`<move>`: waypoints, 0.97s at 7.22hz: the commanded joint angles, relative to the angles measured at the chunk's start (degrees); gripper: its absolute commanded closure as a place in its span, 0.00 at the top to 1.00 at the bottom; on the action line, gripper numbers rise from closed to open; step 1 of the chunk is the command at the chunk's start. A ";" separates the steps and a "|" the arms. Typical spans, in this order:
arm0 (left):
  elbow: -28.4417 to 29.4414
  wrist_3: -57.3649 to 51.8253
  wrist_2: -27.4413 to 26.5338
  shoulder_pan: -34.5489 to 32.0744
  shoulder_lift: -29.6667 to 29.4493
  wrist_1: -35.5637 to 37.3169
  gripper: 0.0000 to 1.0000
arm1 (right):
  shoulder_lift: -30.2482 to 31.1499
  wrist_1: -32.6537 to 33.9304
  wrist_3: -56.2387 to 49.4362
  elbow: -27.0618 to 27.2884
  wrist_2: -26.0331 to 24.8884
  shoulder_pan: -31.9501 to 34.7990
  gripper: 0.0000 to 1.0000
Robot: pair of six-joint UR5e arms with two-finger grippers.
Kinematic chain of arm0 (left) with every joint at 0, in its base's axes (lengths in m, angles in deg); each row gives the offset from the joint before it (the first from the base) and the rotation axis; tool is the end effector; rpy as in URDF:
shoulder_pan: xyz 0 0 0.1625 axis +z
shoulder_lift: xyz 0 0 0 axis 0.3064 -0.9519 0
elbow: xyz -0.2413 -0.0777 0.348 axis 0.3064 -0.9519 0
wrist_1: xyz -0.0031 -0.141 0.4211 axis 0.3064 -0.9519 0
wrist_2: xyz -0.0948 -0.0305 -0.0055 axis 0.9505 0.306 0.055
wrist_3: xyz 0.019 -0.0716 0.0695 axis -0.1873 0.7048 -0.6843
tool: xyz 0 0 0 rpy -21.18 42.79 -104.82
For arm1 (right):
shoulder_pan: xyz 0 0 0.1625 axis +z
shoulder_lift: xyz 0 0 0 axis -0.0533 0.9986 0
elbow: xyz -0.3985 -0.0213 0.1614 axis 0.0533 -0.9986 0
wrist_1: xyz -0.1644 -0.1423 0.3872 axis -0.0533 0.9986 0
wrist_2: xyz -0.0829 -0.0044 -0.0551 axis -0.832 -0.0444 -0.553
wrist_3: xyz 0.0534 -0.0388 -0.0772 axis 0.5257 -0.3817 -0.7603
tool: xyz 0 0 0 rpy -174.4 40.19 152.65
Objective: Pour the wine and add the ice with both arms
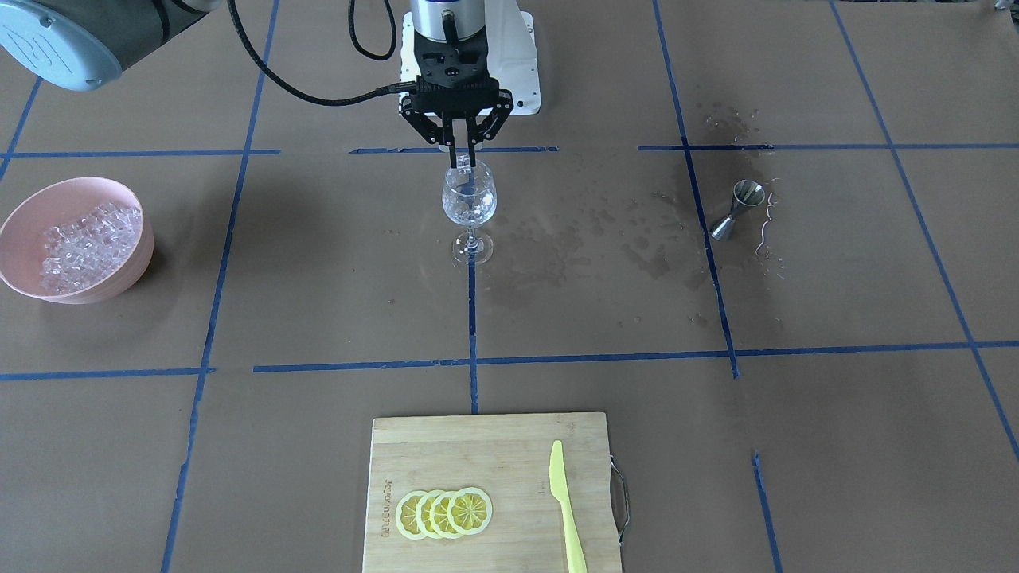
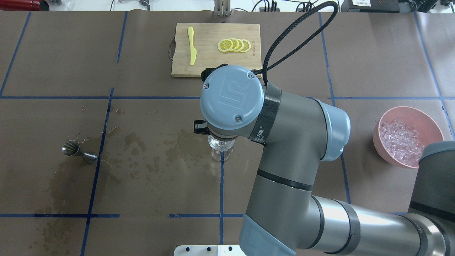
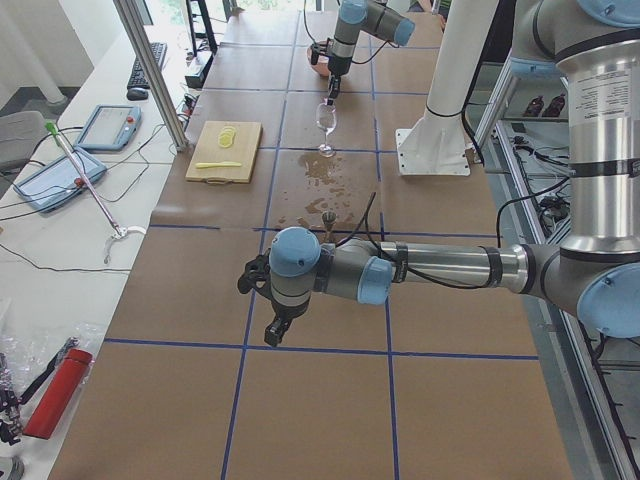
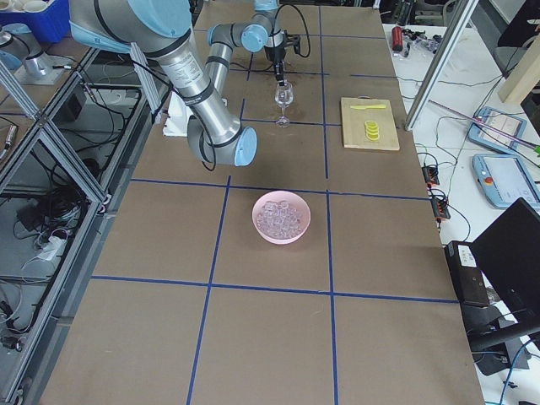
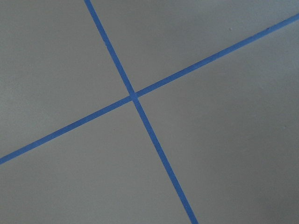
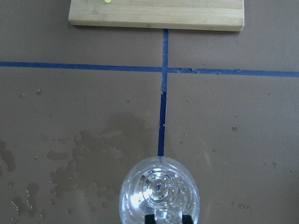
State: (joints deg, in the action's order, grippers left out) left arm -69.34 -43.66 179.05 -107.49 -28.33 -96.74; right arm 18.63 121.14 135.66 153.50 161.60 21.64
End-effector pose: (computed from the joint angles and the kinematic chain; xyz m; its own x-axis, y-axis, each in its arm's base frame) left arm -0.0575 -0.4775 0.6287 0.6604 0.4404 -0.6082 -0.2210 0.8881 0.4031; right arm -0.5134 -0.3716 0.0433 0.6967 -0.0411 0.7162 -0.1259 0.9759 0.1785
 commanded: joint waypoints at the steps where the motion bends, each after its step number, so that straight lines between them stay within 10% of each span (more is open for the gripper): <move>1: 0.00 0.00 0.00 0.00 0.00 0.00 1.00 | -0.14 0.14 0.03 -0.01 0.13 -0.09 0.99; 5: 0.00 0.00 0.00 0.00 0.00 0.17 1.00 | 1.60 0.41 -1.36 1.56 2.23 3.57 1.00; 7: 0.53 0.00 -0.09 -0.09 0.09 0.79 1.00 | 9.22 0.05 -12.99 6.38 11.43 12.61 1.00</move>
State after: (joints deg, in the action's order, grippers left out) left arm -69.02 -43.66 179.03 -107.50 -28.32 -96.33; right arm 23.20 121.35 129.99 156.96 167.87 28.54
